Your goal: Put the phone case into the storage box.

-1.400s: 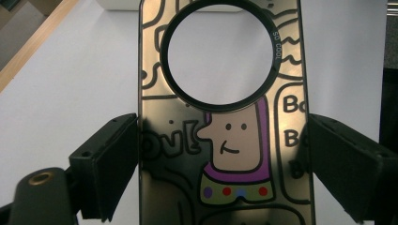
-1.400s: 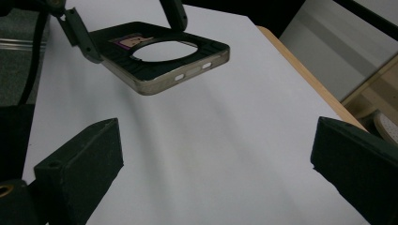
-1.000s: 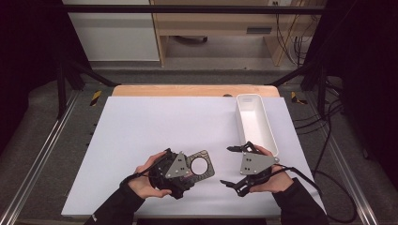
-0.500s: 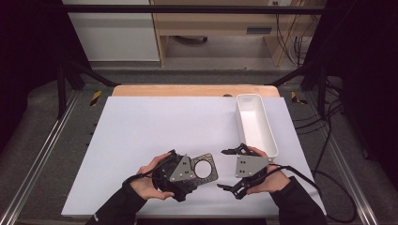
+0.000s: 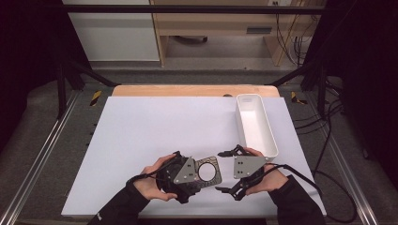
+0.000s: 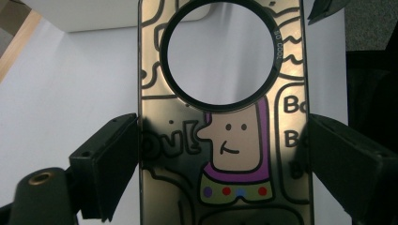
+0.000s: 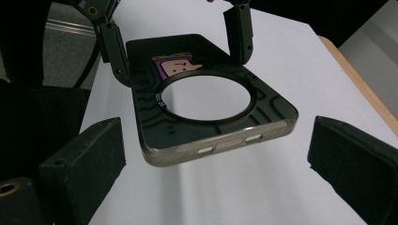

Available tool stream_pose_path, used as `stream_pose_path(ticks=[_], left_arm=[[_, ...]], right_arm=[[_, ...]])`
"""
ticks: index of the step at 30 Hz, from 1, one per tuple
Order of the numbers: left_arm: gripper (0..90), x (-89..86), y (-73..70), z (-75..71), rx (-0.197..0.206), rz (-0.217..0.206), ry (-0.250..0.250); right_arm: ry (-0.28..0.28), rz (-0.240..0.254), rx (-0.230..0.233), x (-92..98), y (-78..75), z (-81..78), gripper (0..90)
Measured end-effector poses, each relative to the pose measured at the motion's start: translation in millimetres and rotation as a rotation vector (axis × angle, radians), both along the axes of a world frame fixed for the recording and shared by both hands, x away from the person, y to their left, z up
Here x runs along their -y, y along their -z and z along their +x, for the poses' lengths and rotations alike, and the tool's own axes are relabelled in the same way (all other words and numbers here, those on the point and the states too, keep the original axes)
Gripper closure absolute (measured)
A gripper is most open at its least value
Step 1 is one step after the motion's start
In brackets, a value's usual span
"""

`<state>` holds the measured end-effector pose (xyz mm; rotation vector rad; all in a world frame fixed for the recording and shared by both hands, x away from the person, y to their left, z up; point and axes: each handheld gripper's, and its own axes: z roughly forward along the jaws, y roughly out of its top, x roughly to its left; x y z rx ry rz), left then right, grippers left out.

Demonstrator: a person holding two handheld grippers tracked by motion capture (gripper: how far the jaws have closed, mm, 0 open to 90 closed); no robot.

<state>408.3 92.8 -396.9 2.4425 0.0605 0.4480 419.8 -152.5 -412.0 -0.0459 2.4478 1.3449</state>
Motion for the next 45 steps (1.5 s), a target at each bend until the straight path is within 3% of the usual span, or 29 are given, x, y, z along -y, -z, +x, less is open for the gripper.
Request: stream_pose_path(ticks=[21,45], left_arm=[[11.6,10.2,4.0,-7.6,0.002,0.013,0.064],[11.6,12.8,4.5,-12.0,0.011,0.005,0.117]], right_arm=[[-0.081,-0.012,-0.053,-9.6,12.1,0.7,7.8],[-0.147,0.002,-0.095,-11.2,14.7,-0.5,11.1]])
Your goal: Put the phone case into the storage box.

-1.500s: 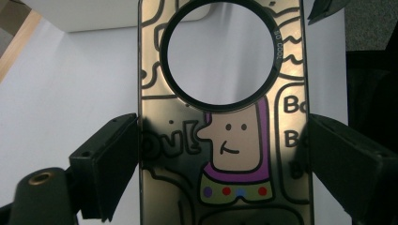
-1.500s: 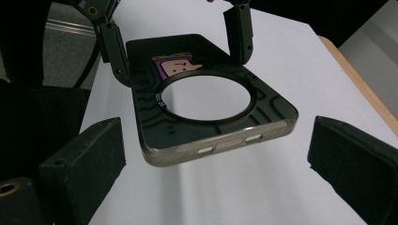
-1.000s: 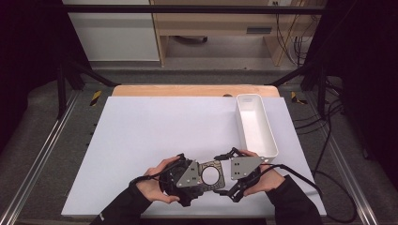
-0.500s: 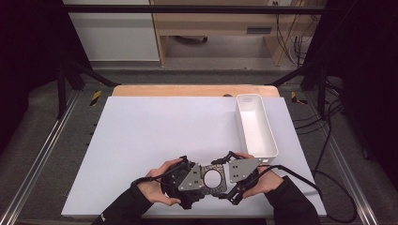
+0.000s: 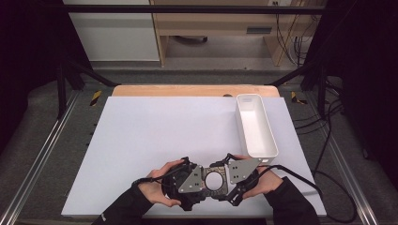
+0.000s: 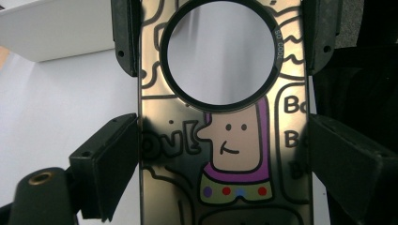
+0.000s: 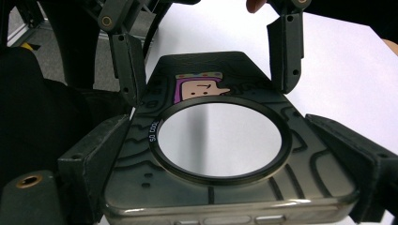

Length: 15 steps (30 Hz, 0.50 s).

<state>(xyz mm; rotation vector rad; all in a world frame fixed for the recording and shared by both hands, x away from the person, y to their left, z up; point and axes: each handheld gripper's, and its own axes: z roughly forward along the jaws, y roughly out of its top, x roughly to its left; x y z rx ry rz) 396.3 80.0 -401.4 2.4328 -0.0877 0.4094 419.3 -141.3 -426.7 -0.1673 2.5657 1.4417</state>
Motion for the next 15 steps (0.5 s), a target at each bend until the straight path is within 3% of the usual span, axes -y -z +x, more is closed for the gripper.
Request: stream_pose_path(ticks=[15], left_arm=[[11.4,0.4,2.4,3.4,-0.042,0.0,0.0]], right_arm=[[0.007,-0.011,-0.037,-1.0,0.0,0.2,11.6]])
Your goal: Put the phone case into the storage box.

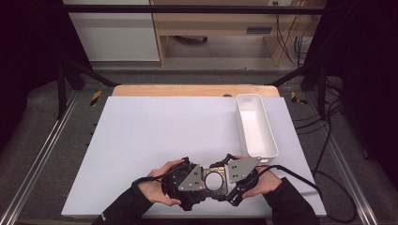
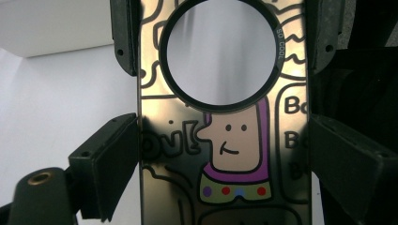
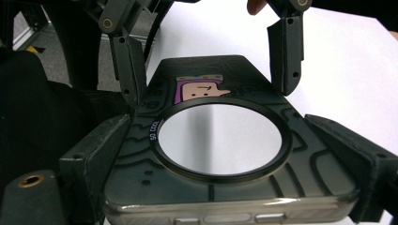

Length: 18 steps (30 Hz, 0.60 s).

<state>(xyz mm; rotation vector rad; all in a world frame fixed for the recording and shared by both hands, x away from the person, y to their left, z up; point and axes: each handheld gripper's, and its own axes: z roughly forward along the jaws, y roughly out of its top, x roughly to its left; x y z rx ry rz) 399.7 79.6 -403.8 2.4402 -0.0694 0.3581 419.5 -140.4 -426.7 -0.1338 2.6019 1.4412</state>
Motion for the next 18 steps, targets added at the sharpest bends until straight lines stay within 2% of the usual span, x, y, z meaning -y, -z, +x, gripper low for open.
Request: stream_pose_path(ticks=[6,9,14,18], left_arm=[[11.1,-0.8,0.5,3.1,-0.035,-0.014,-0.01],[6.9,-2.4,1.3,4.4,-0.057,-0.006,-0.013],[2.9,-7.5,0.9,5.4,-0.075,-0.002,-0.034],[1.6,-14.4,-0.5,8.4,-0.092,-0.003,-0.071]], right_arm=[[0.01,-0.01,-0.014,0.9,-2.0,0.4,11.8],[0.013,-0.014,-0.023,1.9,-3.2,0.9,11.8],[0.026,-0.032,-0.029,4.3,-6.0,2.9,11.9],[0.04,-0.054,-0.043,6.4,-8.6,4.1,11.8]])
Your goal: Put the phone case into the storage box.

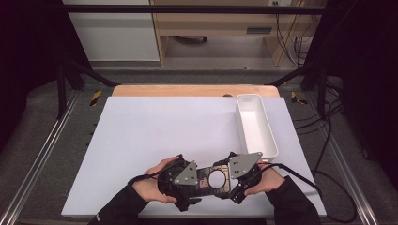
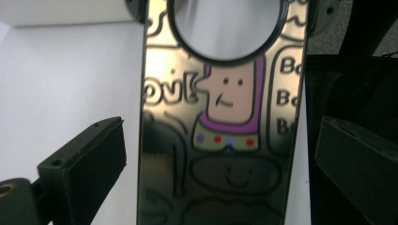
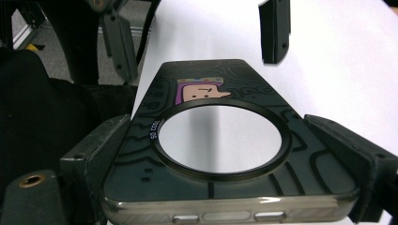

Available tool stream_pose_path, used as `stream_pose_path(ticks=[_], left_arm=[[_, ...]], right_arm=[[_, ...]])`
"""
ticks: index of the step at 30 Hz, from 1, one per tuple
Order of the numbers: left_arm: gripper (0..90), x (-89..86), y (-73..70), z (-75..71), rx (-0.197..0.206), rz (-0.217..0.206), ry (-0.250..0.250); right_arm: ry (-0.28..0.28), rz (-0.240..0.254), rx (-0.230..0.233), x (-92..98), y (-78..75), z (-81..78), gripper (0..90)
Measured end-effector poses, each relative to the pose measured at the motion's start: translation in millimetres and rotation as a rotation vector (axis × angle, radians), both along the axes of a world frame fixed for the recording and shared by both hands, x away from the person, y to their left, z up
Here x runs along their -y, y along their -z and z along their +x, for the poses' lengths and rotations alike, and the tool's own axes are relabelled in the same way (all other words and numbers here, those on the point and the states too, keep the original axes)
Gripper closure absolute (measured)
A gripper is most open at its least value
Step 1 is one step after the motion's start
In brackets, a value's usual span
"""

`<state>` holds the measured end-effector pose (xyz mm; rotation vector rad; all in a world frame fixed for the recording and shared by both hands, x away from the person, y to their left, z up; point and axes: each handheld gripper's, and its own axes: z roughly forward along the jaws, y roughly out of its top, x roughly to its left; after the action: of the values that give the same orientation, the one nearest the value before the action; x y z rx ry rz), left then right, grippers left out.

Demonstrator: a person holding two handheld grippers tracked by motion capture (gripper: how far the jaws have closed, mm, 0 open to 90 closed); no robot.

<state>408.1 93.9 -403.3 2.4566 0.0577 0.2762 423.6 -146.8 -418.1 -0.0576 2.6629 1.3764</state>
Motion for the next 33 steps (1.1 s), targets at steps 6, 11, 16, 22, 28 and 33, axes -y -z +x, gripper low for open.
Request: stream_pose_path(ticks=[6,11,16,22,28,33], left_arm=[[1.1,-8.3,2.9,6.6,-0.043,0.002,-0.044],[0.9,-9.8,5.7,10.0,-0.069,0.025,-0.058],[0.3,-9.3,7.2,12.5,-0.088,0.046,-0.066],[0.1,-8.7,8.5,17.5,-0.099,0.058,-0.073],[0.2,-5.9,9.8,21.5,-0.105,0.062,-0.074],[0.4,-2.9,9.9,23.2,-0.115,0.064,-0.066]], right_arm=[[0.024,-0.034,-0.017,3.8,-5.1,3.7,11.8],[0.028,-0.088,-0.019,2.0,-11.9,5.1,11.7],[0.031,-0.126,-0.016,-0.8,-21.5,8.6,11.7],[0.037,-0.155,-0.014,-3.7,-28.2,12.3,11.7],[0.033,-0.191,-0.025,-7.1,-32.3,16.0,11.7],[0.023,-0.21,-0.026,-10.9,-37.2,17.0,11.7]])
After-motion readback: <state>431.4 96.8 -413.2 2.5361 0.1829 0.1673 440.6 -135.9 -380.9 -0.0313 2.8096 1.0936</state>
